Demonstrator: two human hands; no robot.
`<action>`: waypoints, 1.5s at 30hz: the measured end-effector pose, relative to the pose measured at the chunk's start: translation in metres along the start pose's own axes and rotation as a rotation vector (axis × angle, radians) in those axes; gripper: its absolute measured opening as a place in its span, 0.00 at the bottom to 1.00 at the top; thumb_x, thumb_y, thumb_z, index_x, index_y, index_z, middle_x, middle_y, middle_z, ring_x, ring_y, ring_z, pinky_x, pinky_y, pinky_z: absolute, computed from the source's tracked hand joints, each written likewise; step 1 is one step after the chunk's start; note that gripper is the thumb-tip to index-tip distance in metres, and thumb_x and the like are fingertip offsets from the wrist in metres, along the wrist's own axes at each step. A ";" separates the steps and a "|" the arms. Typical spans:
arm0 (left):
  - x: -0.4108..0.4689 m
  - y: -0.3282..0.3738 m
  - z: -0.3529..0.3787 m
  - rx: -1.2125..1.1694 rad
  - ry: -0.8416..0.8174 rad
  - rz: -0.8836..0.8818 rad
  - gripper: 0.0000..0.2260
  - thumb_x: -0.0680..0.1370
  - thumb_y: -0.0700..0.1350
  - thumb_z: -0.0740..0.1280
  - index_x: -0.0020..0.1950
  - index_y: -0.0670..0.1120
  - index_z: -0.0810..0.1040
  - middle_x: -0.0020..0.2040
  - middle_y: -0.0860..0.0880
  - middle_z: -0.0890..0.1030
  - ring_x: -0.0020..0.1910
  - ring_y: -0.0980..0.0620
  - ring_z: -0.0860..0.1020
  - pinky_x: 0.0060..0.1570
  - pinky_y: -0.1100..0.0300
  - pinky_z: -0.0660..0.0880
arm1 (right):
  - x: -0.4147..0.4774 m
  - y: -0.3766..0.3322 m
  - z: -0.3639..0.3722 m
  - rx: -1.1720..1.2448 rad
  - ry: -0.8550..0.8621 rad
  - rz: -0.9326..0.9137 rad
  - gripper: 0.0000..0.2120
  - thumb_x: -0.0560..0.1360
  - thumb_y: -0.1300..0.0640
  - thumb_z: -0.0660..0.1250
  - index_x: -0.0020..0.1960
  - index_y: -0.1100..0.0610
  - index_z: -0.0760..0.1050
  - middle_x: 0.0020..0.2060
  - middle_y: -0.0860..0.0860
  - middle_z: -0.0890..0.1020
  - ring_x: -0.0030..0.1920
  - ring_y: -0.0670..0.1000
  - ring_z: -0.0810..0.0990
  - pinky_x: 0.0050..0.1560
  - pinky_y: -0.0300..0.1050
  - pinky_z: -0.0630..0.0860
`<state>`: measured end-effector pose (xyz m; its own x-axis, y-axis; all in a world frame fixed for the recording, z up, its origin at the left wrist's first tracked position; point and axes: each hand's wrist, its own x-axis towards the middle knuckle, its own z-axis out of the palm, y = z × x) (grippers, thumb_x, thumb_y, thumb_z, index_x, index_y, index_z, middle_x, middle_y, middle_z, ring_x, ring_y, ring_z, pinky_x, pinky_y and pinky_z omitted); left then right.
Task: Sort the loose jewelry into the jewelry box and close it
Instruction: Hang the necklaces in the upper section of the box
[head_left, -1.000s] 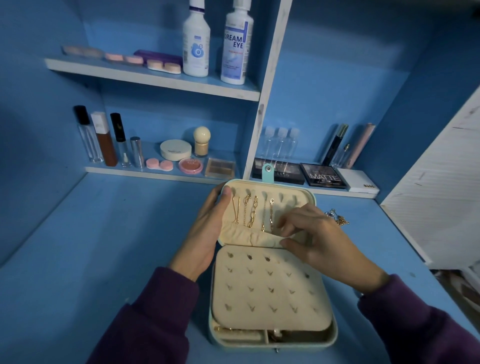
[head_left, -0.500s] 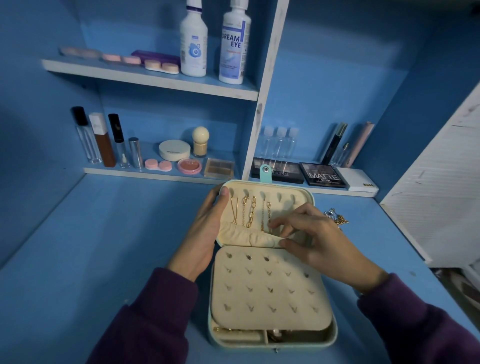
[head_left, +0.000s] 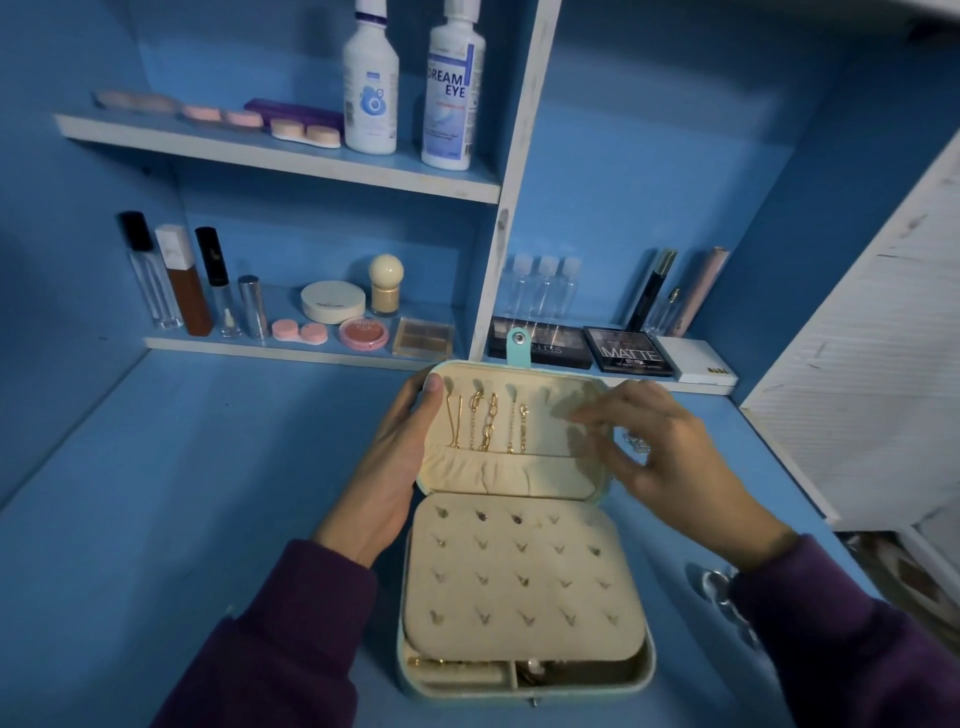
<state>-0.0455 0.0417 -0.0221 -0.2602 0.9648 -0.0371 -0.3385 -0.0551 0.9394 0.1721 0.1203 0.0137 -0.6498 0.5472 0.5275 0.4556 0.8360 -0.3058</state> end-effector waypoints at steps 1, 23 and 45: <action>0.000 0.000 0.000 0.002 0.004 0.001 0.15 0.81 0.55 0.56 0.64 0.53 0.73 0.55 0.52 0.83 0.52 0.58 0.82 0.42 0.61 0.80 | 0.001 0.004 -0.005 0.013 0.054 0.054 0.10 0.73 0.62 0.67 0.50 0.49 0.80 0.40 0.44 0.77 0.43 0.43 0.72 0.44 0.31 0.68; -0.002 0.002 0.003 -0.005 -0.002 0.013 0.16 0.81 0.53 0.56 0.66 0.50 0.74 0.57 0.50 0.82 0.54 0.57 0.81 0.42 0.64 0.79 | 0.001 0.063 0.004 -0.315 -0.323 0.392 0.07 0.74 0.60 0.64 0.47 0.53 0.81 0.38 0.46 0.76 0.44 0.47 0.70 0.45 0.45 0.71; -0.003 0.005 0.004 0.004 0.010 -0.011 0.16 0.80 0.55 0.56 0.65 0.54 0.74 0.58 0.52 0.81 0.58 0.56 0.79 0.51 0.59 0.79 | 0.034 0.045 -0.030 0.301 -0.143 0.622 0.03 0.70 0.68 0.67 0.38 0.65 0.76 0.31 0.54 0.81 0.32 0.46 0.75 0.38 0.38 0.73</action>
<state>-0.0428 0.0394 -0.0163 -0.2653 0.9628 -0.0505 -0.3377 -0.0438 0.9402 0.1883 0.1754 0.0416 -0.4062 0.9102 0.0809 0.5935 0.3302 -0.7340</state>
